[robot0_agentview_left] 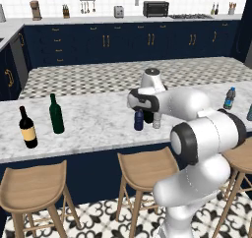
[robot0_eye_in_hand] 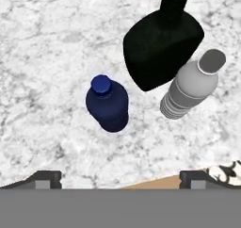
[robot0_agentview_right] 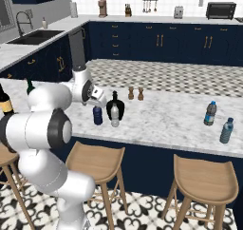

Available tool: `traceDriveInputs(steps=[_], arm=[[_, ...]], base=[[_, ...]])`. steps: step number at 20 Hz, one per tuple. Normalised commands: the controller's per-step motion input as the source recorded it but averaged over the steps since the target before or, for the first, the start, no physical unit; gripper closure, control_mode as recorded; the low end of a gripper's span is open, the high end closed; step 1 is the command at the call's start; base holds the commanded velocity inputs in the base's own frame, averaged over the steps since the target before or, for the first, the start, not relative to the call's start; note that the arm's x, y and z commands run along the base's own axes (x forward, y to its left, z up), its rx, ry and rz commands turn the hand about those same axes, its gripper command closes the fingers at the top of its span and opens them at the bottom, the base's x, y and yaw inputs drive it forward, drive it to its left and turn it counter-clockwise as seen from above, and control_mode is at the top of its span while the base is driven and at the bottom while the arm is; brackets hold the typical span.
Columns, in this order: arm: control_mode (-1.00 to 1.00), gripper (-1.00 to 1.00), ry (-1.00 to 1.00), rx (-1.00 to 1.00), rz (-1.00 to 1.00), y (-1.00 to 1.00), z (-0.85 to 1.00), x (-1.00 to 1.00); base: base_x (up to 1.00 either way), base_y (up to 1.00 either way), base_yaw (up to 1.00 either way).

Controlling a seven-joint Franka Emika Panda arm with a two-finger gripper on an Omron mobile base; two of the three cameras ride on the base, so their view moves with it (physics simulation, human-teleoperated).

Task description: Move the plastic bottles in the middle to the plastics group, and the glass bottles in the middle to the glass group.

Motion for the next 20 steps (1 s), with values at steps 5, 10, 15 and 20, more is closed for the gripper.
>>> traceDriveInputs(steps=[5, 10, 15, 20], arm=[[-1.00, -1.00, -0.02, 0.00, 0.02, 0.00, -0.16, 0.38], [-1.00, -1.00, 0.00, 0.00, 0.03, 0.00, -0.23, 0.27], [-1.00, -1.00, 0.00, 0.00, 0.02, 0.00, -0.25, 0.19], [-1.00, -1.00, 0.00, 0.00, 0.02, 0.00, -0.22, 0.16]], base=[[0.00, 0.00, 0.00], [0.00, 0.00, 0.00], [0.00, 0.00, 0.00], [0.00, 0.00, 0.00]])
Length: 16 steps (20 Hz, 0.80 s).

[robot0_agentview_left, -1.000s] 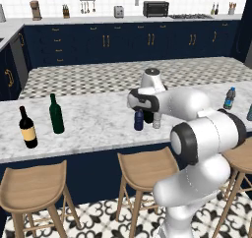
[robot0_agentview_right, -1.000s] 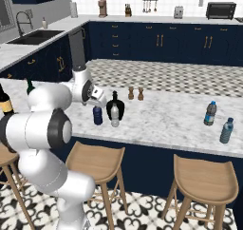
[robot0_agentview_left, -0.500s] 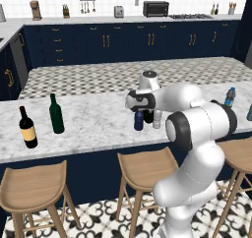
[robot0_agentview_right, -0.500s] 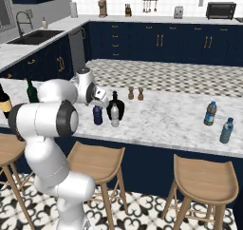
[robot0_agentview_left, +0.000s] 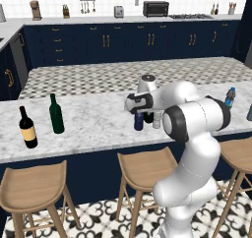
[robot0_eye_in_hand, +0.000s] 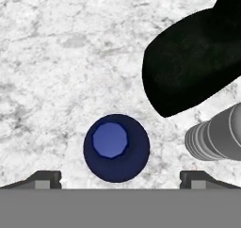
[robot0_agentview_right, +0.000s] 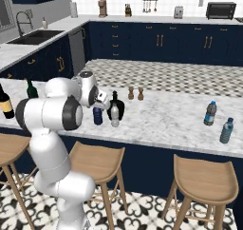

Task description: Move the plastic bottles in the middle to the plastics group, and the glass bottles in the middle to the glass group.

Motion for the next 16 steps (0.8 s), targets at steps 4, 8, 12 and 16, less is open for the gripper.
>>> traceDriveInputs(steps=[4, 8, 12, 16], arm=[[-1.00, -1.00, 0.00, 0.00, 0.03, 0.00, -0.18, 0.08], [-1.00, -1.00, 0.00, 0.00, 0.02, 0.00, -0.16, 0.07], [-1.00, -1.00, 0.00, 0.00, 0.01, 0.00, -0.11, 0.09], [-1.00, -1.00, 0.00, 0.00, 0.01, 0.00, -0.13, 0.07]], base=[[0.00, 0.00, 0.00], [0.00, 0.00, 0.00], [0.00, 0.00, 0.00], [0.00, 0.00, 0.00]])
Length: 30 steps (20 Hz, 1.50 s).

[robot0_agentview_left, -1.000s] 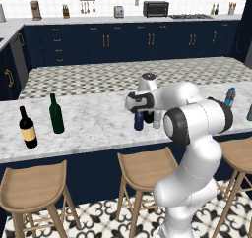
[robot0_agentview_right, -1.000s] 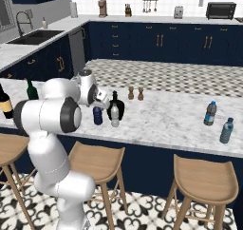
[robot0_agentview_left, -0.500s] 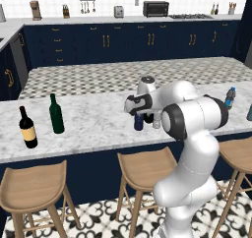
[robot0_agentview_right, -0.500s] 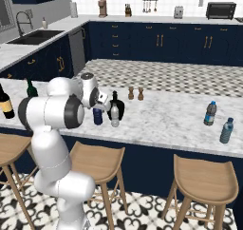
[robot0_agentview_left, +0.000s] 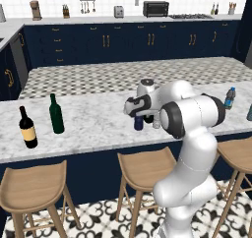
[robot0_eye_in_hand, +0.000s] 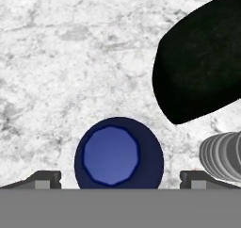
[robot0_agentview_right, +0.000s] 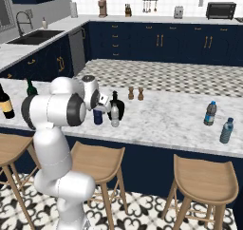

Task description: Move the plastic bottles in the middle to the plastics group, and the glass bottles in the middle to the glass group.

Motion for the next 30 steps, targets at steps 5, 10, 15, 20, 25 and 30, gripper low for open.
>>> traceDriveInputs(steps=[5, 10, 15, 20, 25, 30], arm=[[-1.00, -1.00, 0.00, 0.00, 0.00, 0.00, -0.04, 0.03], [-1.00, 1.00, 0.00, 0.00, 0.00, 0.00, 0.00, 0.00], [-1.00, 1.00, 0.00, 0.00, 0.00, 0.00, 0.00, -0.04], [-1.00, 1.00, -0.01, 0.00, 0.00, 0.00, 0.05, -0.71], [-1.00, 1.00, 0.00, 0.00, 0.00, 0.00, 0.16, -0.97], [-1.00, 1.00, 0.01, 0.00, 0.00, -0.22, 0.21, -0.60]], base=[[0.00, 0.00, 0.00], [0.00, 0.00, 0.00], [0.00, 0.00, 0.00], [0.00, 0.00, 0.00], [0.00, 0.00, 0.00], [0.00, 0.00, 0.00]])
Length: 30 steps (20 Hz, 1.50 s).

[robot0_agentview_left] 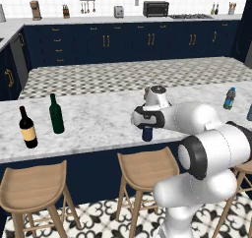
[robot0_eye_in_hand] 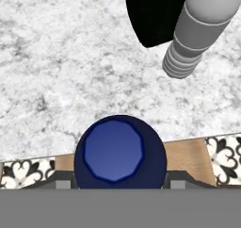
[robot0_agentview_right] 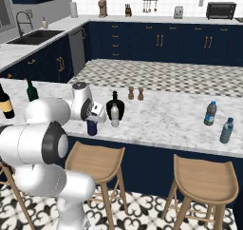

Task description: Move the plastic bottles in the middle to the plastics group, and the glass bottles in the middle to the glass group.

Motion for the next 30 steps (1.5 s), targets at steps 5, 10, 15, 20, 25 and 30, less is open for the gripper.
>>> traceDriveInputs(steps=[5, 10, 15, 20, 25, 30], arm=[[-1.00, 1.00, 0.05, 0.00, -0.03, -0.67, 0.32, -0.14], [-1.00, 1.00, 0.11, 0.00, -0.06, -0.81, 0.21, 0.00], [-1.00, 1.00, 0.05, 0.00, -0.06, -0.85, 0.08, 0.00], [-1.00, 1.00, 0.00, 0.00, -0.04, -0.83, 0.07, 0.00], [-1.00, 1.00, 0.00, 0.00, 0.00, -0.70, 0.37, 0.02], [-1.00, 1.00, -0.01, 0.00, 0.00, -0.61, 0.41, 0.22]], base=[[0.00, 0.00, 0.00], [0.00, 0.00, 0.00], [0.00, 0.00, 0.00], [0.00, 0.00, 0.00], [0.00, 0.00, 0.00], [0.00, 0.00, 0.00]])
